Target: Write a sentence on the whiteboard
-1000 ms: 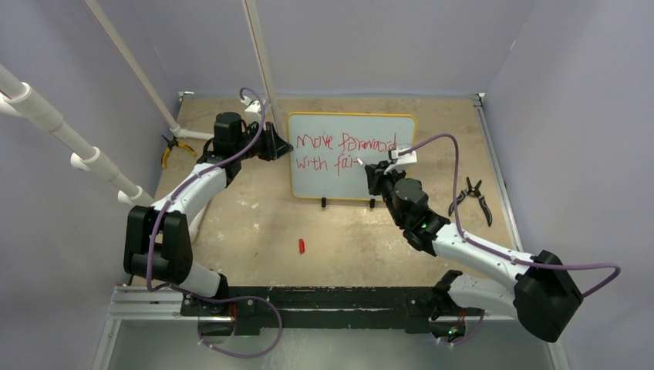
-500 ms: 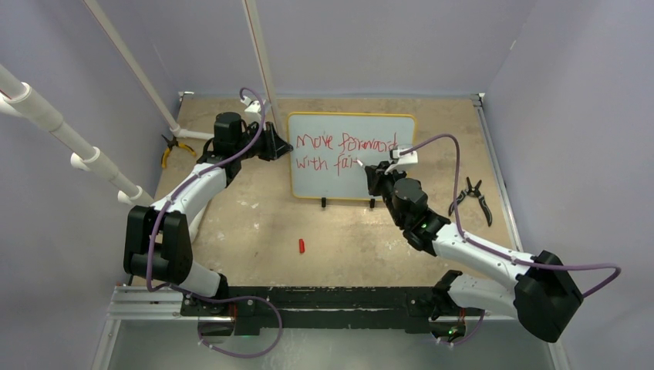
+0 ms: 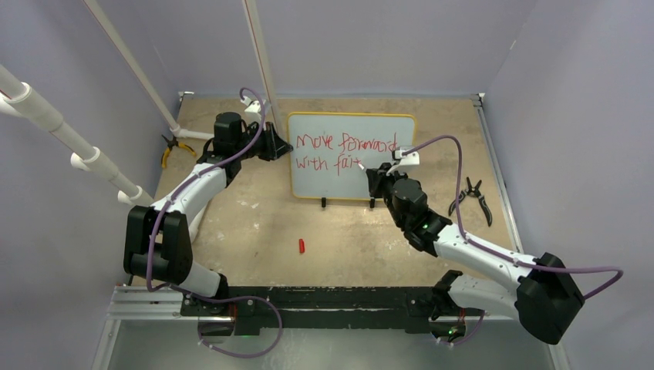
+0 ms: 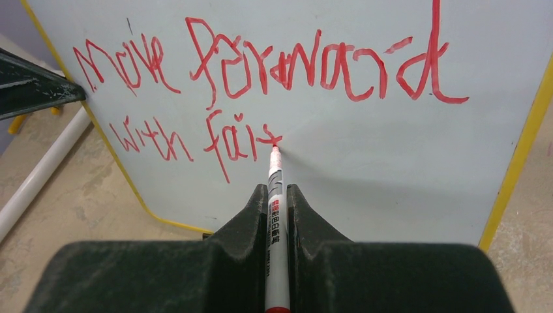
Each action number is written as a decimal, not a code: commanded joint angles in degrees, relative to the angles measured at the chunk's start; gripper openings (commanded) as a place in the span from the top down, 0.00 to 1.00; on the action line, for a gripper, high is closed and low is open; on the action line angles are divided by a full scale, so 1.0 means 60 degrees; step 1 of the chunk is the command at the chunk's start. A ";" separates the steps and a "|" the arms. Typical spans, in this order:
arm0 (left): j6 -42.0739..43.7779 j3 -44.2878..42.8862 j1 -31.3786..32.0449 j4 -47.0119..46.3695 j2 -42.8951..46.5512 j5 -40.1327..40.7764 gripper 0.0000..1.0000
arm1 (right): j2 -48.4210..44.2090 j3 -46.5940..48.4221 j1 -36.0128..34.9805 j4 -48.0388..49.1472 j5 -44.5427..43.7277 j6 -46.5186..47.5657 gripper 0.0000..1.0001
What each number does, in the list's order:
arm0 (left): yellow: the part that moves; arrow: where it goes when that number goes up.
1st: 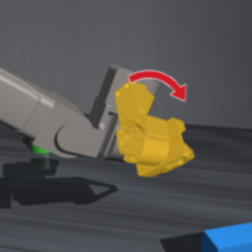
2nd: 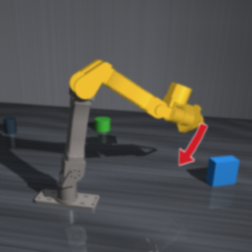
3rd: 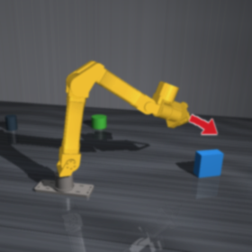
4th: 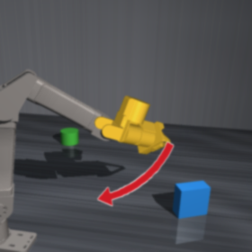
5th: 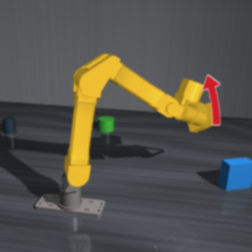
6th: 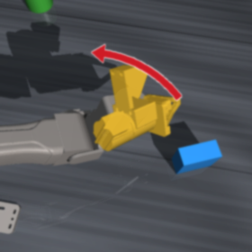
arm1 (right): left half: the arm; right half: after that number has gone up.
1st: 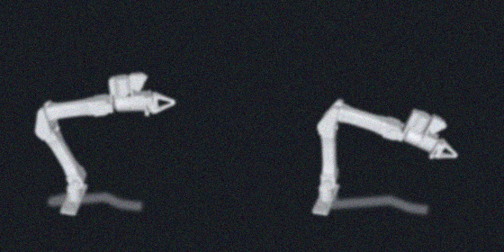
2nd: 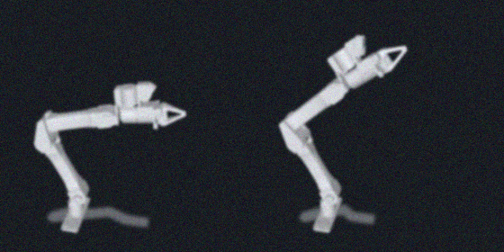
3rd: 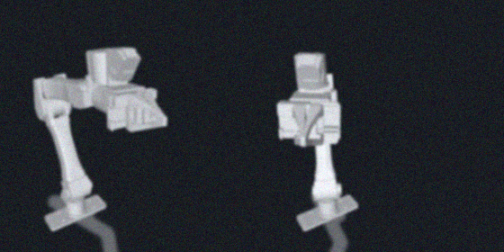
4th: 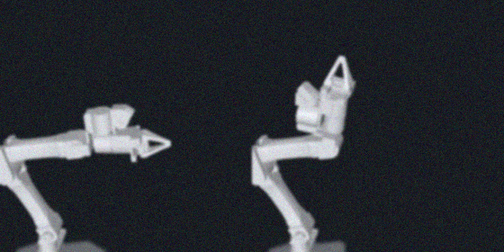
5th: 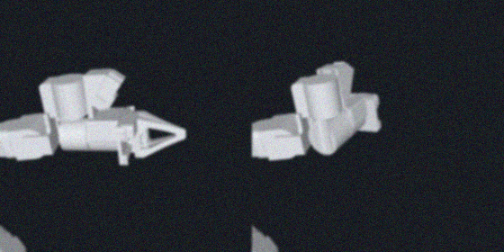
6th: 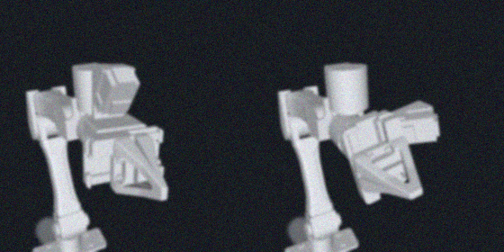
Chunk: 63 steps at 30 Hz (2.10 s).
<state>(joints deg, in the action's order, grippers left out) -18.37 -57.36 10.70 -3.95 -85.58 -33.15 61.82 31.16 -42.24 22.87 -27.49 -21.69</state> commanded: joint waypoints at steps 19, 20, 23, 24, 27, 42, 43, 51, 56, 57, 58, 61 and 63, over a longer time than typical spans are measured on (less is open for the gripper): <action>0.0015 -0.0005 0.0165 0.0017 0.0274 -0.0145 0.86 | -0.1044 0.0094 0.0097 -0.0429 -0.0079 0.0033 1.00; 0.0011 -0.0005 0.0165 0.0013 0.0274 -0.0145 0.86 | -0.1110 0.0095 0.0096 -0.0352 -0.0035 0.0092 1.00; 0.0015 -0.0006 0.0166 0.0012 0.0272 -0.0144 0.86 | -0.1167 0.0165 0.0097 -0.0195 -0.0038 0.0243 1.00; 0.0015 -0.0005 0.0165 0.0013 0.0274 -0.0145 0.86 | -0.1120 0.0203 0.0097 -0.0150 -0.0078 0.0314 1.00; 0.0015 0.0001 0.0165 0.0013 0.0274 -0.0144 0.86 | -0.0881 0.0383 0.0097 0.0019 -0.0276 0.0571 1.00; 0.0028 -0.0011 0.0169 0.0012 0.0245 -0.0158 0.86 | -0.0333 0.0758 0.0228 0.0370 -0.0620 0.1059 1.00; 0.0022 -0.0007 0.0165 0.0013 0.0245 -0.0159 0.86 | -0.0316 0.0748 0.0228 0.0299 -0.0612 0.1018 1.00; 0.0015 -0.0009 0.0166 0.0020 0.0260 -0.0188 0.86 | -0.0545 0.0425 0.0229 -0.0371 -0.0467 0.0313 1.00; 0.0011 -0.0006 0.0165 -0.0002 0.0287 -0.0203 0.86 | -0.0535 0.0268 0.0232 -0.0681 -0.0414 -0.0085 1.00; 0.0003 -0.0012 0.0165 -0.0002 0.0289 -0.0203 0.86 | -0.0510 0.0236 0.0229 -0.0713 -0.0398 -0.0145 1.00; -0.0001 -0.0006 0.0165 -0.0002 0.0289 -0.0203 0.86 | -0.0486 0.0210 0.0228 -0.0731 -0.0388 -0.0205 1.00; 0.0000 -0.0005 0.0165 -0.0002 0.0303 -0.0217 0.86 | -0.0407 0.0137 0.0236 -0.0840 -0.0257 -0.0400 1.00; 0.0000 -0.0006 0.0165 -0.0002 0.0304 -0.0217 0.86 | -0.0374 0.0077 0.0229 -0.0900 -0.0124 -0.0533 1.00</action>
<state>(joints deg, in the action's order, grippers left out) -18.39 -57.36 10.70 -3.70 -85.47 -33.10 59.70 32.40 -41.12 18.65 -28.82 -22.33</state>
